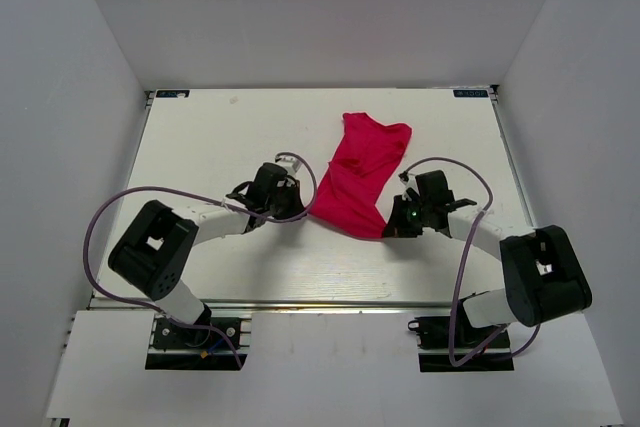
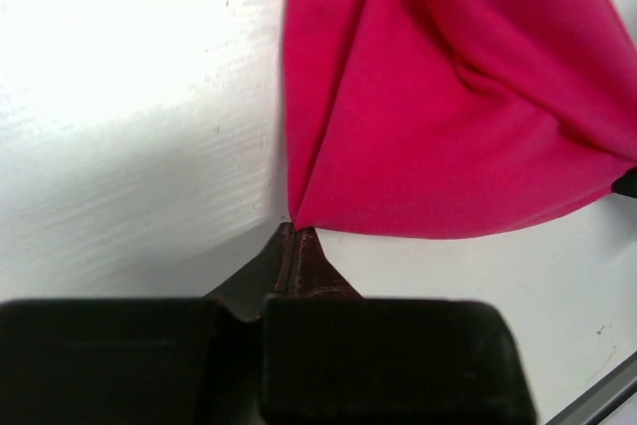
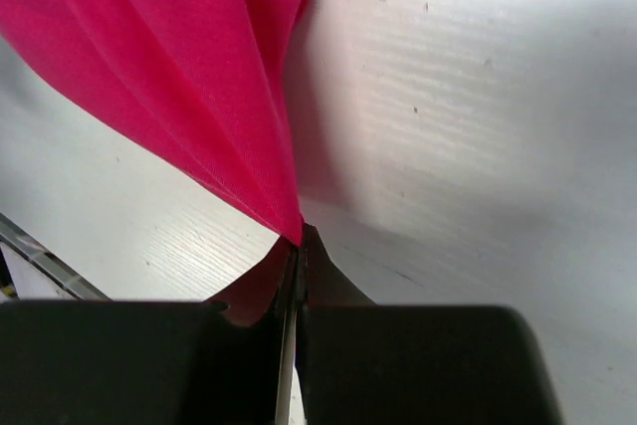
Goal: Fold and stack the t-shirts
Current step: Fold the folded rectangular tshirt in 1/3 of the way
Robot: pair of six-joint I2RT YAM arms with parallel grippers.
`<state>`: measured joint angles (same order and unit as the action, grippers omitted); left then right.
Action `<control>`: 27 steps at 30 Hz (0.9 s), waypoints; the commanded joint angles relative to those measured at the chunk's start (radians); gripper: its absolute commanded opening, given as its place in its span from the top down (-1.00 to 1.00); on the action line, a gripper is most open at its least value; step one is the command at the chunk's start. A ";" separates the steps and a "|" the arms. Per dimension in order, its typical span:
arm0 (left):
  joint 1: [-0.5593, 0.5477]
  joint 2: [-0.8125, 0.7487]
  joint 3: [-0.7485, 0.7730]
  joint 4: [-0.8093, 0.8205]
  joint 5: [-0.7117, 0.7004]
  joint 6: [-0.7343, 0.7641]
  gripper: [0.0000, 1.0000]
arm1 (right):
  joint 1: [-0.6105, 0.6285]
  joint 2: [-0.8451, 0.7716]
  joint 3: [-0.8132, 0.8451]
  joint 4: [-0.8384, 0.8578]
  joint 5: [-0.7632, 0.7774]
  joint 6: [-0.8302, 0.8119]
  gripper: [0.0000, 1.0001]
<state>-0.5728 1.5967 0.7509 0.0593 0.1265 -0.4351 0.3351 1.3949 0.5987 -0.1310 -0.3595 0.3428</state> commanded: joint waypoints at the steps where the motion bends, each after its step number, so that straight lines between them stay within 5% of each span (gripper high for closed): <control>1: 0.005 -0.035 -0.033 -0.015 -0.019 -0.005 1.00 | -0.005 -0.022 -0.008 -0.067 0.018 -0.041 1.00; 6: -0.004 -0.053 -0.039 -0.025 0.056 0.028 0.95 | 0.001 -0.034 0.004 -0.027 -0.107 -0.074 1.00; 10: -0.015 -0.040 0.005 -0.075 0.071 0.041 -0.20 | 0.007 -0.030 0.041 -0.018 -0.208 -0.111 0.45; 12: -0.015 -0.040 0.014 -0.110 0.059 0.050 -0.36 | 0.007 -0.040 0.068 -0.018 -0.240 -0.123 0.37; 15: -0.015 -0.082 0.036 -0.154 0.029 0.050 -0.87 | 0.008 -0.060 0.095 -0.018 -0.256 -0.137 0.29; 20: -0.015 -0.116 0.076 -0.113 0.063 0.104 -0.99 | 0.001 -0.048 0.180 -0.038 -0.066 -0.096 0.24; 27: -0.015 0.041 0.247 -0.079 0.168 0.157 -0.76 | 0.001 0.082 0.288 -0.033 -0.026 -0.027 0.19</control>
<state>-0.5850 1.5909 0.9401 -0.0444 0.2260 -0.3157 0.3397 1.4361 0.8455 -0.1619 -0.4206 0.2798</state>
